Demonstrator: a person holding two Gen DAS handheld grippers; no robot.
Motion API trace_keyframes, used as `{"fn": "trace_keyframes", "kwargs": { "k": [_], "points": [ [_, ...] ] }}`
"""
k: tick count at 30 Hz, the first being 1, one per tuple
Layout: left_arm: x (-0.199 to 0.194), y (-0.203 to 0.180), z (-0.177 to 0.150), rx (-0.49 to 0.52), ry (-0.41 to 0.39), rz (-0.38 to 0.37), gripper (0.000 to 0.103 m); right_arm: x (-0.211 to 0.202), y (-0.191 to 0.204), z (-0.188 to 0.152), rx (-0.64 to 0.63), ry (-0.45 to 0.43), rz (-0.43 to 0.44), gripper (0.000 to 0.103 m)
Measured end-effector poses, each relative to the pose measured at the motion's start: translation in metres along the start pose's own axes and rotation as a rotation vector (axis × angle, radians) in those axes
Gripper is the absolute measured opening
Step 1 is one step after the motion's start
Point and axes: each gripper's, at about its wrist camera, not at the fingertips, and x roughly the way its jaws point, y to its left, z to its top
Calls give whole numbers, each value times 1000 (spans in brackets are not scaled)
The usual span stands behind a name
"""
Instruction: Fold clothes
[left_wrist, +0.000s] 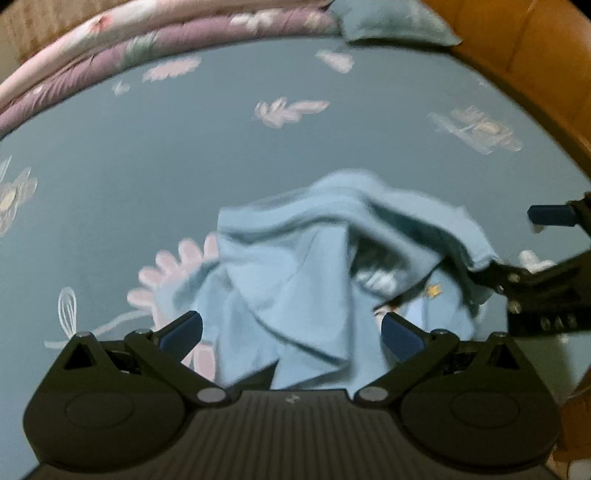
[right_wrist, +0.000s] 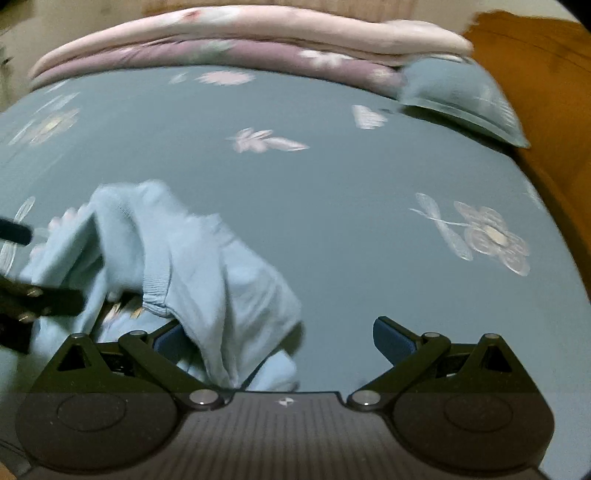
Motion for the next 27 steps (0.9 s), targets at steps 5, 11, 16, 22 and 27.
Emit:
{"fn": "trace_keyframes", "kwargs": {
  "k": [5, 11, 16, 22, 27],
  "points": [
    [27, 3, -8, -101, 18, 35, 103, 30, 0, 0, -93, -11, 105, 103],
    [40, 13, -24, -211, -17, -16, 103, 47, -11, -6, -159, -51, 211, 103],
    [32, 10, -20, -221, 5, 53, 103, 41, -23, -8, -222, -120, 175, 103],
    [2, -2, -8, -141, -37, 199, 102, 31, -51, 1, -226, -162, 155, 102],
    [-11, -7, 3, -114, -63, 230, 102, 33, -58, 11, -243, -184, 165, 102]
  ]
}}
